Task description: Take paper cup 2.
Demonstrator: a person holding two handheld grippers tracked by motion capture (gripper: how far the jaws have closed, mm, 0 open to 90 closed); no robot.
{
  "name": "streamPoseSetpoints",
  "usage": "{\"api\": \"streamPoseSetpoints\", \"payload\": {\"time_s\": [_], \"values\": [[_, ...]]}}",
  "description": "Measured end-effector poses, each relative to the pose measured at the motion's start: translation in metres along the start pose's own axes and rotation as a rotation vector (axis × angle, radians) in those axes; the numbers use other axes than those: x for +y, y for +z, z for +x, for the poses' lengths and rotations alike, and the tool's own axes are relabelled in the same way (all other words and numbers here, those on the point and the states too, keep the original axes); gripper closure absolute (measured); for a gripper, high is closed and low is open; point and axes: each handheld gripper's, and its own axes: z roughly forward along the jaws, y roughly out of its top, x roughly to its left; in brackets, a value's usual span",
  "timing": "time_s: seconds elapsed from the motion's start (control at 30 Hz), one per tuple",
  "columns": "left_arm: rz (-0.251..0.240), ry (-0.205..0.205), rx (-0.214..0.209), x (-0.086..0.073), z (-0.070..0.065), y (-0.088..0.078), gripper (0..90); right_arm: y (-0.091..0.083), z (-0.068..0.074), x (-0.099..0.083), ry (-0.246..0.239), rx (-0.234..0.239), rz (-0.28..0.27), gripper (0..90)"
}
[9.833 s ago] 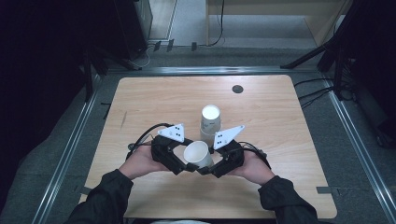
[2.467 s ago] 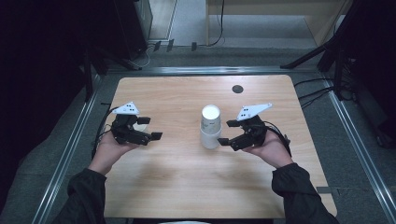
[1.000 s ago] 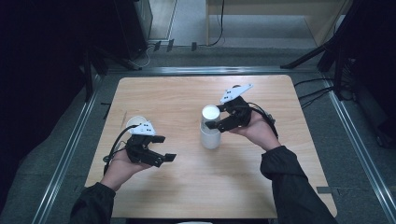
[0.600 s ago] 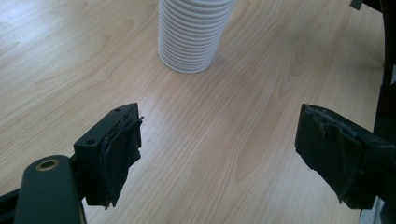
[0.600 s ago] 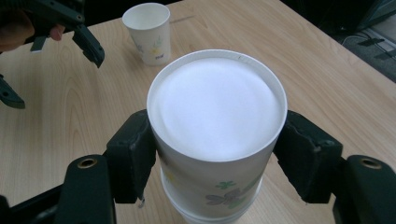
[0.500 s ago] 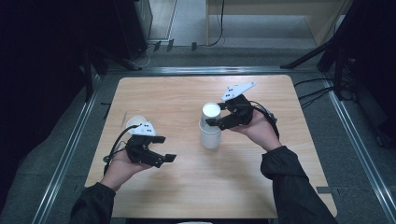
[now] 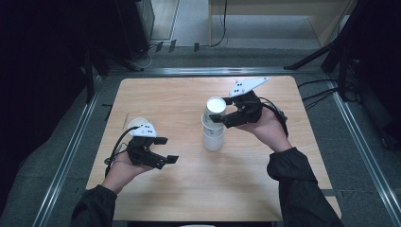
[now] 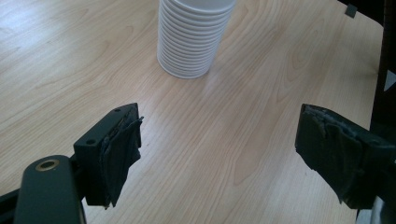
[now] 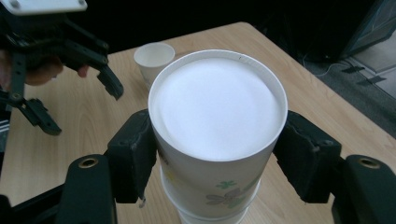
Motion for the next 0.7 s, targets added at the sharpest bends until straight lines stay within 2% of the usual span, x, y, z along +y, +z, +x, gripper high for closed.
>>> {"api": "streamPoseSetpoints", "payload": {"time_s": [0.23, 0.37, 0.5, 0.7], "values": [[-0.007, 0.008, -0.006, 0.001, -0.002, 0.001, 14.5, -0.016, 0.008, 0.012, -0.013, -0.001, -0.043, 33.0], [-0.033, 0.021, -0.03, 0.004, -0.003, 0.0, 14.4, -0.022, 0.015, 0.015, -0.007, 0.023, -0.059, 33.0], [-0.045, 0.04, -0.059, 0.01, -0.004, 0.003, 14.4, -0.022, 0.025, 0.011, -0.003, 0.065, -0.048, 33.1], [-0.033, 0.08, -0.1, 0.022, -0.006, 0.016, 14.4, -0.023, 0.036, -0.001, 0.003, 0.085, -0.03, 33.2]]}}
